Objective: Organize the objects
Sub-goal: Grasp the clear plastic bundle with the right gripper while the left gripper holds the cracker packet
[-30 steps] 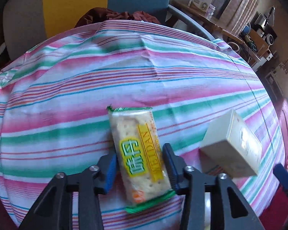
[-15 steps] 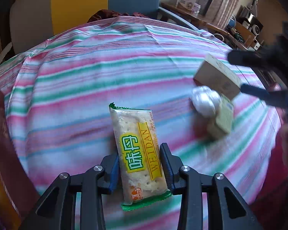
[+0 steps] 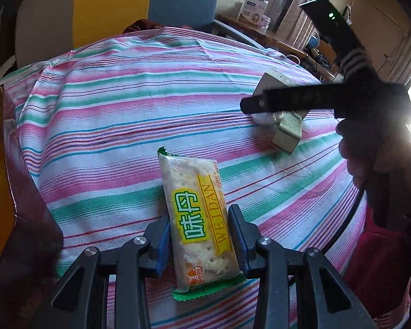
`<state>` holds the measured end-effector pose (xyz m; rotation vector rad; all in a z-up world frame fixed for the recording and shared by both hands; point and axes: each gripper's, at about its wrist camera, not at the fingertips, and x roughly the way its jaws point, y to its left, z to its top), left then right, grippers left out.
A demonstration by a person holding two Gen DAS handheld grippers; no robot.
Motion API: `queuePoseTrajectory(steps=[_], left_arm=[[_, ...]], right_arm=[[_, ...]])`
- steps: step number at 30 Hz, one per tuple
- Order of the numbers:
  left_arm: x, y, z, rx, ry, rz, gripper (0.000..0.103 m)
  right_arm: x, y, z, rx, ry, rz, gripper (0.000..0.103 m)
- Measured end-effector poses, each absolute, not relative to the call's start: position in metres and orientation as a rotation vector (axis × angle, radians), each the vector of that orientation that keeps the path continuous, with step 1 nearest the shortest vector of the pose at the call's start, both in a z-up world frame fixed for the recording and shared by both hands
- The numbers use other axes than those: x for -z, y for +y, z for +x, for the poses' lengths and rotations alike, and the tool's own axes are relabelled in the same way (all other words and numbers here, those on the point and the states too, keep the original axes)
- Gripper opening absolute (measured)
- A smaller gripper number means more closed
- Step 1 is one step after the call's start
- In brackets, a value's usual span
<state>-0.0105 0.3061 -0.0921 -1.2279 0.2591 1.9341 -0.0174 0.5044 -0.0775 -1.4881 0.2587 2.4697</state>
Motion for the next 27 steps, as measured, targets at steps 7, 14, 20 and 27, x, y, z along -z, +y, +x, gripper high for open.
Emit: queuePoseTrajectory(steps=[7, 14, 20, 27], left_arm=[[0.095, 0.301, -0.008, -1.946, 0.217, -1.193, 0.04], [0.095, 0.297, -0.009, -1.94, 0.172, -1.183, 0.04], [0.096, 0.295, -0.01, -1.936, 0.152, -1.186, 0.04], [0.096, 0.295, -0.01, -1.936, 0.145, -1.185, 0.04]], right_arm=[[0.089, 0.517, -0.017, -2.389, 0.269, -1.552, 0.038], [0.094, 0.532, -0.018, -2.379, 0.417, -1.579, 0.038], [0.098, 0.532, -0.014, -2.357, 0.421, -1.593, 0.042], [0.099, 0.541, -0.015, -2.332, 0.503, -1.581, 0.057]])
